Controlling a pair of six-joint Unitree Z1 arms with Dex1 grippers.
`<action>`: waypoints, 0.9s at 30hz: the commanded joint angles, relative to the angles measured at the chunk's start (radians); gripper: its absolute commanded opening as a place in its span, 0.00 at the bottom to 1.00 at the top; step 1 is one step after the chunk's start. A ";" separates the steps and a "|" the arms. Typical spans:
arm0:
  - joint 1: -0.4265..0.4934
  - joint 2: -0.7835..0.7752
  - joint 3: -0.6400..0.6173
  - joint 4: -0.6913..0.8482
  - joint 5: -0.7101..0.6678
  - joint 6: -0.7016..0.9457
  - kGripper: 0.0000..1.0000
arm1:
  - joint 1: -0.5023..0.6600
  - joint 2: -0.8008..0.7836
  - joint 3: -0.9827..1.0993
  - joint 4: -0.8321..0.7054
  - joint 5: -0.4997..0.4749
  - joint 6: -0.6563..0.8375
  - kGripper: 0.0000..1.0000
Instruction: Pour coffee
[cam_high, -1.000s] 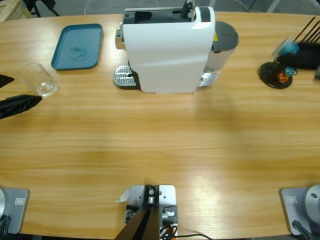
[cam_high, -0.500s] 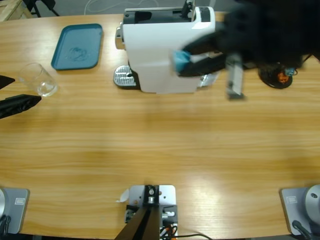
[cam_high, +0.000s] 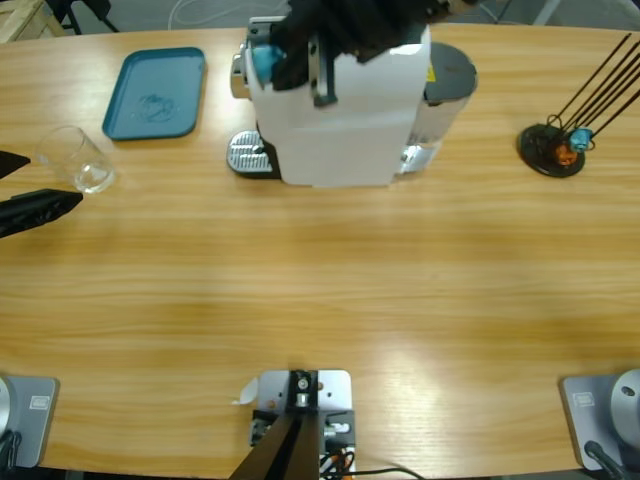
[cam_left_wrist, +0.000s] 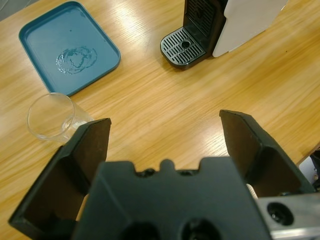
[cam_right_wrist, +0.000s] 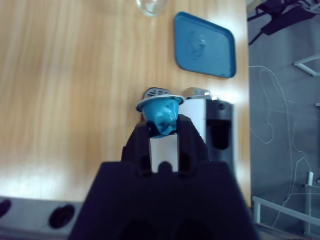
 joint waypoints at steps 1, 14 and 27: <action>-0.006 -0.010 0.036 -0.008 0.008 -0.011 0.94 | -0.053 0.114 -0.140 0.064 0.003 -0.044 0.07; -0.006 -0.007 0.036 -0.008 0.009 -0.011 0.94 | -0.121 0.175 -0.177 0.079 0.010 -0.065 0.07; -0.006 -0.007 0.036 -0.008 0.009 -0.011 0.94 | -0.138 0.221 -0.185 0.080 0.013 -0.060 0.07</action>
